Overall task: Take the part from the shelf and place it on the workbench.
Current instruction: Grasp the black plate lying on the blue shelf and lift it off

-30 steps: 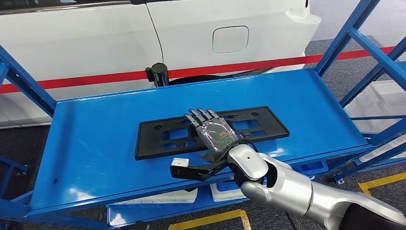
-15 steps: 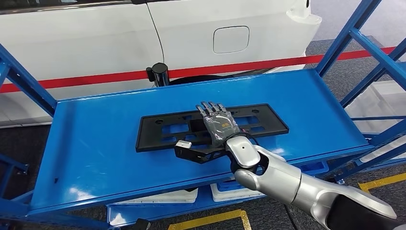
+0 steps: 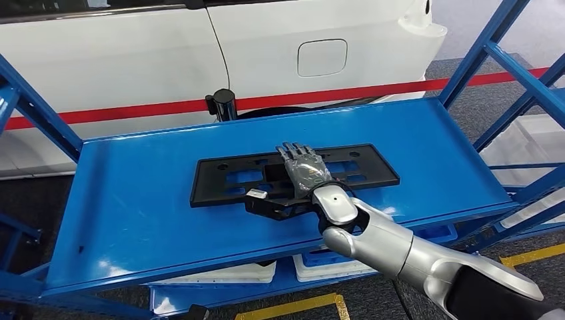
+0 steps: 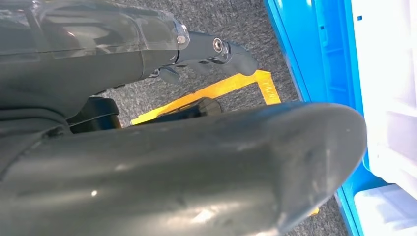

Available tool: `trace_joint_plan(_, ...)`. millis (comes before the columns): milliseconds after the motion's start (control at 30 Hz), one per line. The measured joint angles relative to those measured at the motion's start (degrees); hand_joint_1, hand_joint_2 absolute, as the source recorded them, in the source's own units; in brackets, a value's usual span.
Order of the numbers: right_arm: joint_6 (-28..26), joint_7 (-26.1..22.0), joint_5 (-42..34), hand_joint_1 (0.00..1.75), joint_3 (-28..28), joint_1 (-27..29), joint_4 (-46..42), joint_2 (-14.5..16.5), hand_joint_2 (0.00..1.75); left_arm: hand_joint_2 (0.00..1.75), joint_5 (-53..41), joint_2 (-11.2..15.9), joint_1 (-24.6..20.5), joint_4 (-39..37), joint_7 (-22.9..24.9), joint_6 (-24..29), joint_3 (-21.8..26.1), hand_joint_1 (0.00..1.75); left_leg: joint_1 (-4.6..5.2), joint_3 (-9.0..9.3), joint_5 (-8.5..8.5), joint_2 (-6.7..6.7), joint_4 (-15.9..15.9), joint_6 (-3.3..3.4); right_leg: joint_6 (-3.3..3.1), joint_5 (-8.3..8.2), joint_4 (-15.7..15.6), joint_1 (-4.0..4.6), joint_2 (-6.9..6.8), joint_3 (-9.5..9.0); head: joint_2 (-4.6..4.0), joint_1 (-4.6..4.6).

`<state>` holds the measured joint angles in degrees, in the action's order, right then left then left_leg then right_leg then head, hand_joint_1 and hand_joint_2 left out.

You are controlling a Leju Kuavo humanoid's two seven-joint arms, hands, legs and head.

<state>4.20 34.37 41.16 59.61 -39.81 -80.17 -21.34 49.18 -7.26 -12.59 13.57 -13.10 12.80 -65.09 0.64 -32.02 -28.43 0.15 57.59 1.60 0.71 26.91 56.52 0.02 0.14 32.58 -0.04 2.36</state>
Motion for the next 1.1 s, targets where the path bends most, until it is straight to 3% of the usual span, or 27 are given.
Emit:
trace_joint_plan(33,0.67,0.19,-1.04,1.75,-0.01,-0.13,0.02,0.03,1.75,0.0,0.07,0.01,0.0,0.0,-0.17,0.05,0.0,0.0,0.0,0.02,0.0,-0.01,0.0,0.0,0.0,0.0,0.0,0.0,0.0,-0.02,0.0,-0.01)
trace_joint_plan(367,0.78,1.42,-7.04,1.75,0.05,-1.02,0.23,-0.12,1.75,0.0,-0.29,0.17,-0.02,0.0,-6.83,2.77,0.02,0.0,0.0,0.08,0.04,-0.28,0.01,0.02,0.02,-0.02,-0.02,0.0,-0.12,-0.11,0.0,0.0)
trace_joint_plan(500,-0.31,1.43,-7.11,1.75,0.18,-1.06,0.2,-0.19,1.75,1.75,-0.69,0.25,-0.05,0.0,-9.08,2.96,0.02,0.0,0.0,0.06,0.04,-0.33,0.0,0.02,0.02,-0.02,-0.05,0.0,-0.13,-0.11,0.0,-0.01)
trace_joint_plan(733,-1.23,1.16,-7.02,1.75,0.56,-1.19,0.02,-0.31,1.75,1.75,-0.77,0.62,-0.04,0.0,-10.41,0.95,0.02,0.0,0.01,0.04,0.05,-0.35,0.0,0.03,0.03,-0.03,-0.07,0.0,-0.17,-0.12,0.0,0.0)
trace_joint_plan(1100,-3.62,0.91,-5.55,1.75,1.01,-1.33,-0.67,-0.55,1.75,1.75,-1.51,0.68,-0.03,0.0,-9.79,2.22,0.02,0.0,0.0,-0.02,0.04,-0.34,0.01,0.03,0.04,0.03,-0.07,0.0,-0.23,-0.1,0.0,-0.01)
